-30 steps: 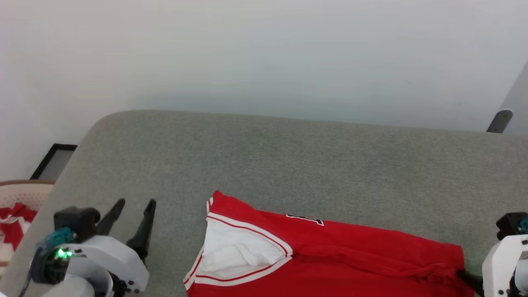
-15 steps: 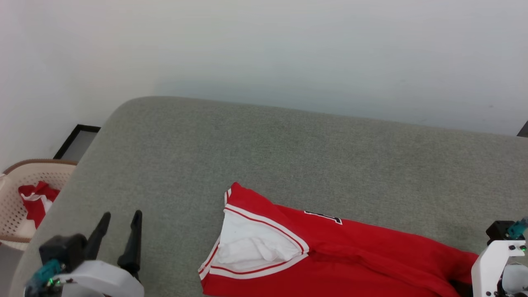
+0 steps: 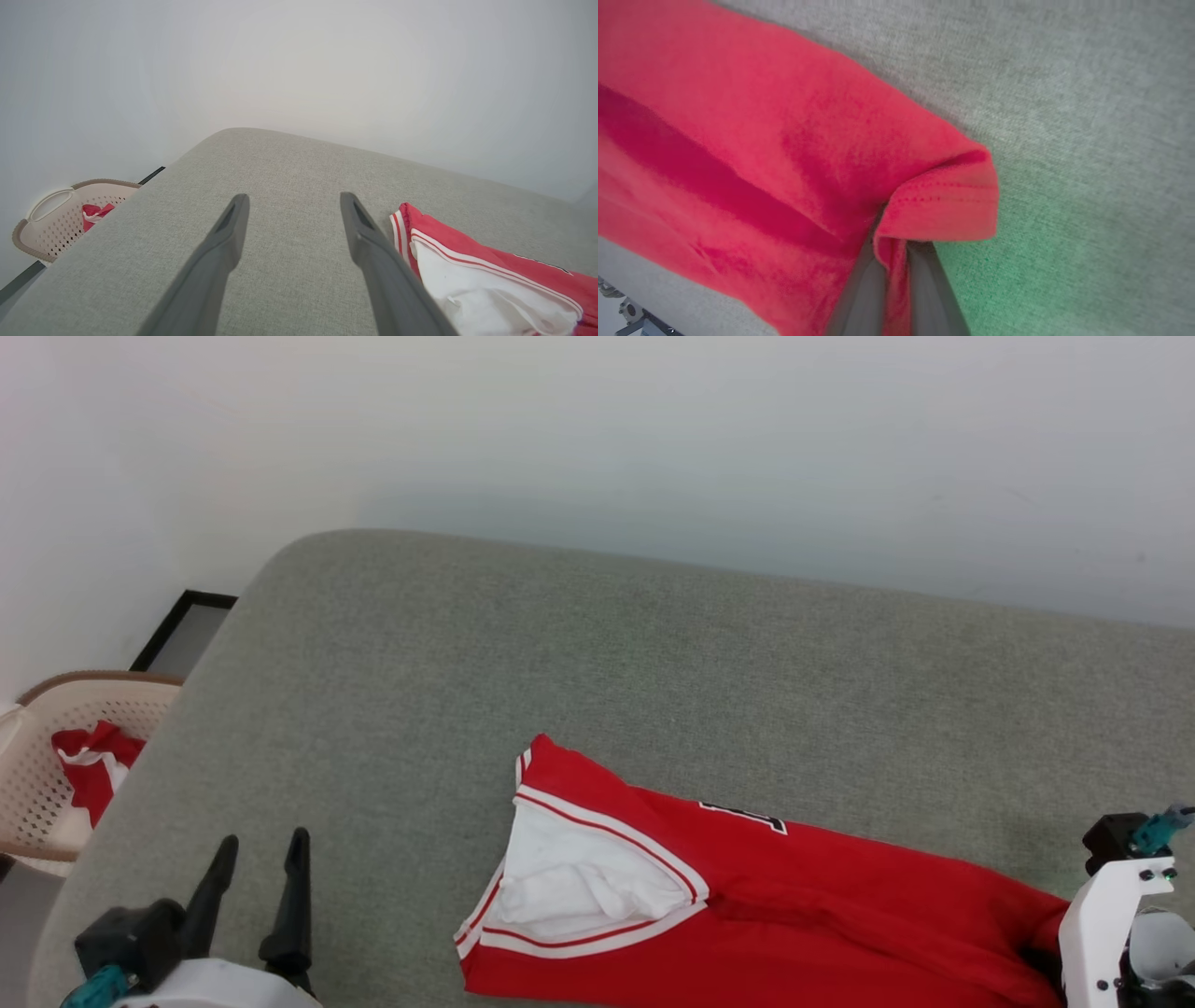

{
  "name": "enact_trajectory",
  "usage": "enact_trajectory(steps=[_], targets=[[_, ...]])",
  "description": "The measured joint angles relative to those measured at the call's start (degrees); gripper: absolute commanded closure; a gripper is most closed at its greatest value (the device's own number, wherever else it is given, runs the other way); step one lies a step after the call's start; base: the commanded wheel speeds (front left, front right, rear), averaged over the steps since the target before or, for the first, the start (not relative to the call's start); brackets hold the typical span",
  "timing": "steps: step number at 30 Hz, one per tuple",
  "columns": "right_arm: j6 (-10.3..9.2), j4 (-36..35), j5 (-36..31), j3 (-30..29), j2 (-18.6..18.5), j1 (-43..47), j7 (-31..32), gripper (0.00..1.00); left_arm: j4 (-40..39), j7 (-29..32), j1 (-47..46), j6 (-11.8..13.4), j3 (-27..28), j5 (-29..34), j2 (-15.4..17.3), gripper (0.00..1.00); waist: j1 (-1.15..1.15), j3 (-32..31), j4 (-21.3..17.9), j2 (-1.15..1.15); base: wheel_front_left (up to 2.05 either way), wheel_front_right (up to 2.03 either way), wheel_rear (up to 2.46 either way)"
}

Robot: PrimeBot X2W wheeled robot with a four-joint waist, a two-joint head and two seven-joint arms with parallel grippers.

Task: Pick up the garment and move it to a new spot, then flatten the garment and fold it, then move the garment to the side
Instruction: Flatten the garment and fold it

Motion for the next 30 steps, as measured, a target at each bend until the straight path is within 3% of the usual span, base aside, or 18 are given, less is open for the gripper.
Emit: enact_trajectory(steps=[9, 15, 21, 25, 30], targets=[[0.01, 1.7, 1.7, 1.7, -5.6, -2.3, -3.2, 1.00, -0.1, 0.0, 0.9, -2.7, 4.2, 3.8, -3.3, 0.00, 0.00, 0.3, -1.5, 0.00, 0.00, 0.00, 0.00], [0.00, 6.7, 0.0, 1.0, -10.2, -5.1, -5.6, 1.00, 0.0, 0.0, 1.0, -4.7, 5.9, 5.8, -4.9, 0.00, 0.00, 0.7, -3.2, 0.00, 0.00, 0.00, 0.00], [0.00, 9.9, -1.7, 1.9, -12.0, -7.5, -6.3, 1.00, 0.9, 0.0, 1.3, -5.7, 7.6, 7.5, -6.1, 0.00, 0.00, 0.7, -5.1, 0.00, 0.00, 0.00, 0.00], [0.00, 6.6, -0.7, 4.2, -12.0, -7.9, -6.2, 1.00, 1.1, 0.0, 2.2, -6.4, 8.9, 8.2, -7.0, 0.00, 0.00, 0.3, -6.5, 0.00, 0.00, 0.00, 0.00], [-0.01, -2.4, 2.6, 7.0, -12.3, -7.4, -5.3, 1.00, 1.2, 0.0, 3.6, -7.2, 9.8, 9.3, -7.4, 0.00, 0.00, -0.9, -7.9, 0.00, 0.00, 0.00, 0.00]])
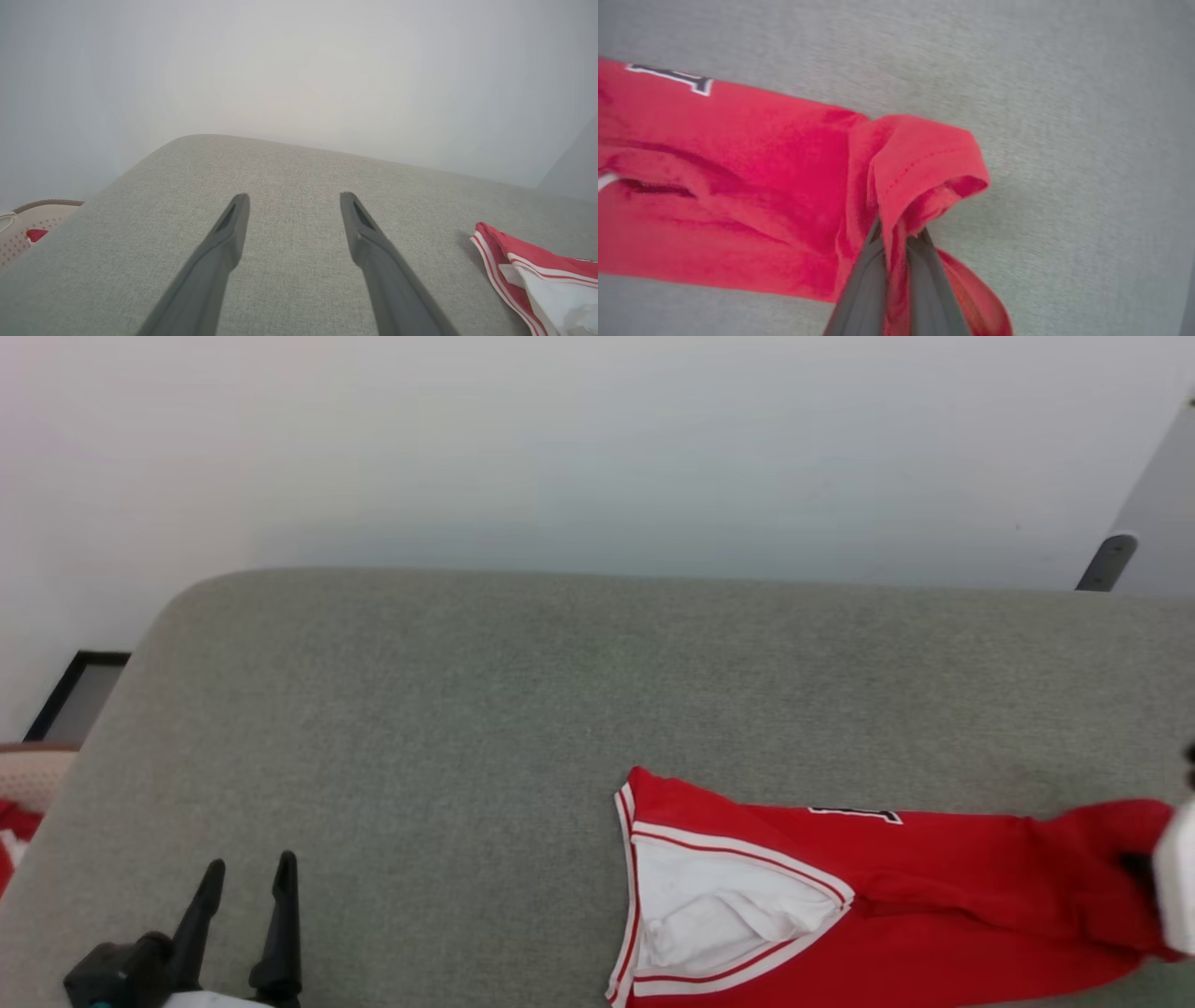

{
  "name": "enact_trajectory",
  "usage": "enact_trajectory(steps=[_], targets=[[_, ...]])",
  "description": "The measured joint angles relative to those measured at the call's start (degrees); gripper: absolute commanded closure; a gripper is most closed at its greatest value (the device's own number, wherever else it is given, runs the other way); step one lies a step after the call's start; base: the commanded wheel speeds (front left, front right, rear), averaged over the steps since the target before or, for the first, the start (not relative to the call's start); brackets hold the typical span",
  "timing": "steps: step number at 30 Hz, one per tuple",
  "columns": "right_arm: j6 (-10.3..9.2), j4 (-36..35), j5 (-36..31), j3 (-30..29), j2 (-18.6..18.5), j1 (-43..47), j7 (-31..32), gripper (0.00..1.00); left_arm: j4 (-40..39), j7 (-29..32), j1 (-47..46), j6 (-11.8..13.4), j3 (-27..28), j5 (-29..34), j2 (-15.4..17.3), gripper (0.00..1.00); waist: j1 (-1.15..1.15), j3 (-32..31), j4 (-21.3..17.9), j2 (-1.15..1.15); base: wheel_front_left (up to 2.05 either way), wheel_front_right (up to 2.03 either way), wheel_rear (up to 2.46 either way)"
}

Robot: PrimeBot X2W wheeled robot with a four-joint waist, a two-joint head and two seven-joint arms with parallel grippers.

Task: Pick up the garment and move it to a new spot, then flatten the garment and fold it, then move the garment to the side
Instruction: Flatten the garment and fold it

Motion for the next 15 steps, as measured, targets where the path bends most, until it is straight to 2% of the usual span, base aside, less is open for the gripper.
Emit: enact_trajectory(steps=[2, 6, 10, 15], targets=[[0.00, -6.0, 1.1, 1.5, -0.1, 0.2, 0.7, 1.00, 0.0, 0.0, 0.6, -0.3, 0.6, 0.4, 0.0, 0.00, 0.00, -0.6, -0.6, 0.00, 0.00, 0.00, 0.00], [0.00, -12.0, 1.1, 3.0, 2.0, 0.0, 1.3, 1.00, -0.2, 0.0, 0.7, -0.3, 0.9, 0.9, -0.1, 0.00, 0.00, -1.2, -0.7, 0.00, 0.00, 0.00, 0.00], [0.00, -15.0, -0.8, 4.2, 6.8, -0.6, 2.0, 1.00, -0.1, 0.0, 0.4, -0.5, 0.4, 1.5, -0.9, 0.00, 0.00, -1.4, 0.4, 0.00, 0.00, 0.00, 0.00], [0.00, -14.6, -3.1, 6.0, 13.6, -1.3, 2.4, 1.00, 0.9, 0.0, -1.7, -1.2, -1.1, 2.4, -1.8, 0.00, 0.00, -1.3, 2.3, 0.00, 0.00, 0.00, 0.00]])
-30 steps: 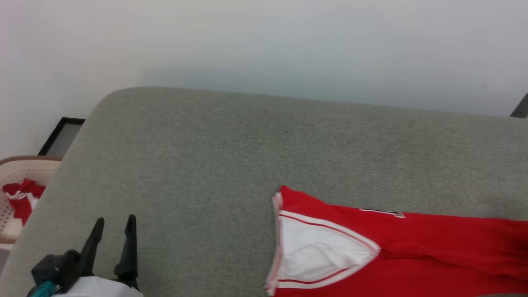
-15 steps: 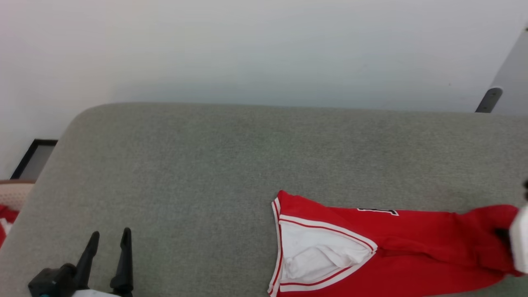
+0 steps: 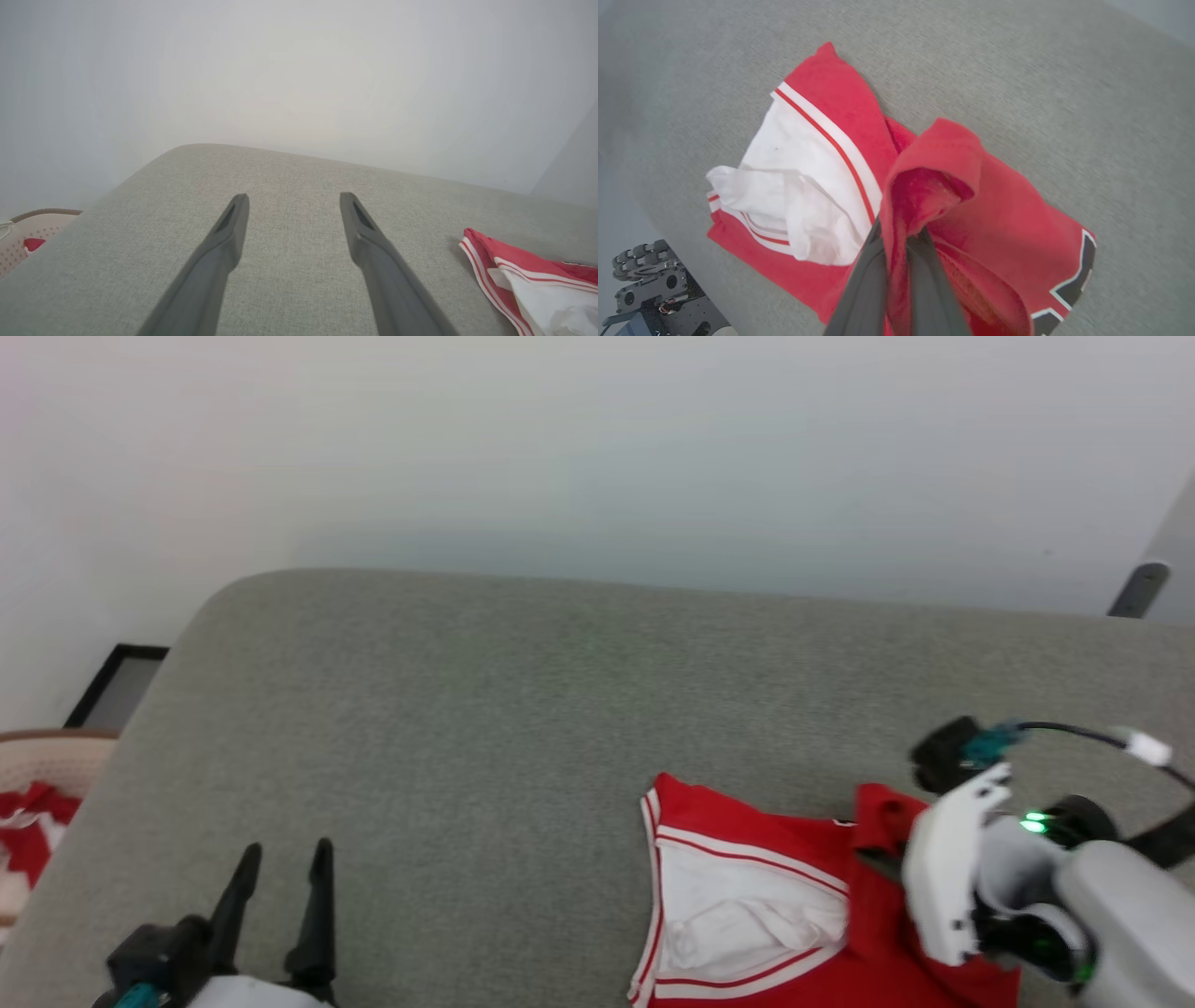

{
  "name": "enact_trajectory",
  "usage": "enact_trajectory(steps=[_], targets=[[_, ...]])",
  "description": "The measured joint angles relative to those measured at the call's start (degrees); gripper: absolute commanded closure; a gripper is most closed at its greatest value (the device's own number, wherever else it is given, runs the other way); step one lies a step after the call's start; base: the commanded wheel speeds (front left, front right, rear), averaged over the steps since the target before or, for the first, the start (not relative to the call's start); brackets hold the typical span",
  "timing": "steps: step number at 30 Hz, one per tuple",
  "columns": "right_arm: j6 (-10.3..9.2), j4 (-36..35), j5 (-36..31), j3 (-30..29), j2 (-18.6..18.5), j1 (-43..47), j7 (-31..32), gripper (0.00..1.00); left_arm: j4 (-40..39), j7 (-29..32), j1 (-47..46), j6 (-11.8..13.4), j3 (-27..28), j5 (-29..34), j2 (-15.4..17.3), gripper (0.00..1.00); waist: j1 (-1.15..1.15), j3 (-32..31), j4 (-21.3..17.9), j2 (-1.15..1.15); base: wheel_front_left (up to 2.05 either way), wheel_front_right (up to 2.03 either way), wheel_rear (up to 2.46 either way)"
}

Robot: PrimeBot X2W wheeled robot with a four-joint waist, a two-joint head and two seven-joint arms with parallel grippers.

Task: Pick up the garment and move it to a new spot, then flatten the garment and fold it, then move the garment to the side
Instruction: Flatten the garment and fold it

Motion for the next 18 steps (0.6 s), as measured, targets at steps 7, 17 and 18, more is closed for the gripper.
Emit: enact_trajectory(steps=[7, 17, 18], targets=[[0.00, 4.1, -3.7, 2.8, 7.3, -2.0, -0.8, 1.00, 1.6, 0.0, -2.9, -0.9, -1.8, 0.6, -0.9, 0.00, 0.00, 0.3, 3.2, 0.00, 0.00, 0.00, 0.00], [-0.01, 11.5, -5.4, 6.6, 13.6, -5.2, -3.4, 0.58, 3.7, 0.0, -5.8, -1.9, -2.7, 1.4, -2.3, 0.00, 0.00, 1.7, 5.9, 0.00, 0.00, 0.00, 0.00], [0.00, 11.5, -5.2, 7.5, 13.7, -5.6, -3.7, 0.49, 3.8, 0.0, -6.0, -2.1, -2.5, 1.4, -2.4, 0.00, 0.00, 1.8, 5.9, 0.00, 0.00, 0.00, 0.00]])
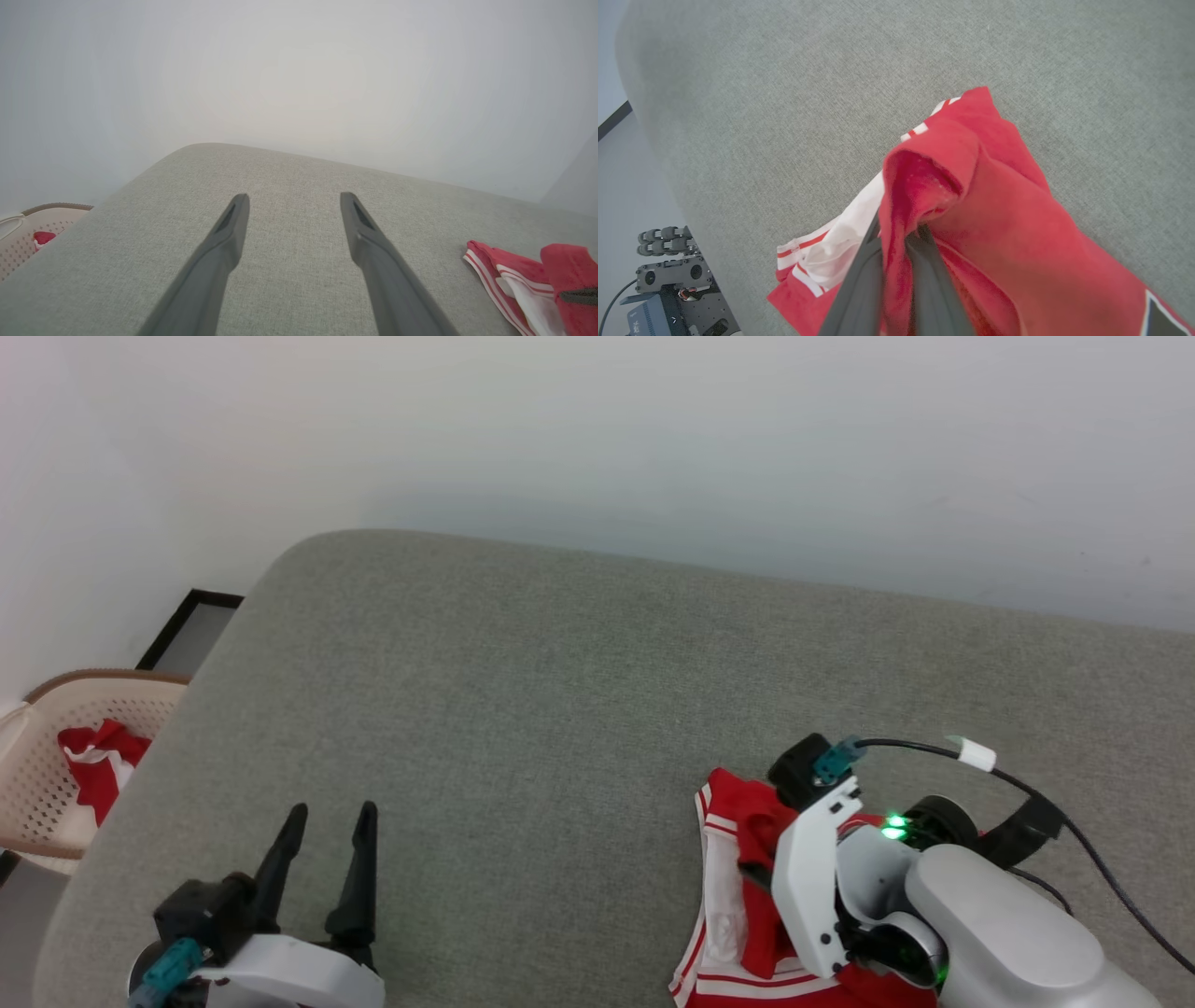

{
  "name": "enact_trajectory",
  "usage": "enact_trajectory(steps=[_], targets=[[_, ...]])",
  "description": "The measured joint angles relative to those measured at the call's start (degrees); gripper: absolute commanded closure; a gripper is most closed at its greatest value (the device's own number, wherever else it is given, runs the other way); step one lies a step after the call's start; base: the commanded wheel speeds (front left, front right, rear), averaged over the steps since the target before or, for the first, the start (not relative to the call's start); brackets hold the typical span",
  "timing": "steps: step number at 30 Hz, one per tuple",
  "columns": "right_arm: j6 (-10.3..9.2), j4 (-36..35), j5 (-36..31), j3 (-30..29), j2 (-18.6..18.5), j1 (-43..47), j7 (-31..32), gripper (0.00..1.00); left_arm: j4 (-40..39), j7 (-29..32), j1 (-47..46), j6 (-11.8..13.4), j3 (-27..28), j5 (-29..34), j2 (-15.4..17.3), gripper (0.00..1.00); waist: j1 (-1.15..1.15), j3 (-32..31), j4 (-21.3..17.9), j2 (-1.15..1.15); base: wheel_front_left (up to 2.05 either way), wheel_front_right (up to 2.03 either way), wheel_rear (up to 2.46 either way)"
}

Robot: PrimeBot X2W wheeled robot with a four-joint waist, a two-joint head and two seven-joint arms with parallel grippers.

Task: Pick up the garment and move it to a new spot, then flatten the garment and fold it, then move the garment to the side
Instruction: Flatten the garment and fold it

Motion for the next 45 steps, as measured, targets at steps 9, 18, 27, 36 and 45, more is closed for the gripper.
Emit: enact_trajectory(steps=[9, 18, 27, 36, 45], targets=[[0.00, -1.5, 2.3, 6.6, 0.0, -2.7, -3.3, 0.00, 0.9, 0.0, 0.0, -0.7, 1.7, 0.4, -0.6, 0.00, 0.00, -0.6, -1.0, 0.00, 0.00, 0.00, 0.00], [0.00, -6.4, 4.8, 9.3, -3.2, -5.1, -9.2, 0.00, 0.6, 0.0, 1.0, -1.0, 3.7, 1.1, -0.4, 0.00, 0.00, -1.6, -3.8, 0.00, 0.00, 0.00, 0.00], [0.00, -7.7, 3.8, 5.3, -7.8, -4.4, -18.0, 0.00, -0.4, 0.0, 3.2, -1.2, 5.7, 1.8, 0.7, 0.00, 0.00, -2.6, -8.4, 0.00, 0.00, 0.00, 0.00], [0.00, -5.0, 0.3, -4.1, -10.4, 1.7, -30.5, 0.00, -0.9, 0.0, 5.3, -0.9, 7.0, 2.9, 0.9, 0.00, 0.00, -3.7, -12.7, 0.00, 0.00, 0.00, 0.00], [0.00, -1.7, -4.2, -14.3, -11.9, 9.3, -39.3, 0.00, -1.3, 0.0, 8.7, -0.7, 9.4, 3.4, 0.6, 0.00, 0.00, -5.3, -15.5, 0.00, 0.00, 0.00, 0.00]])
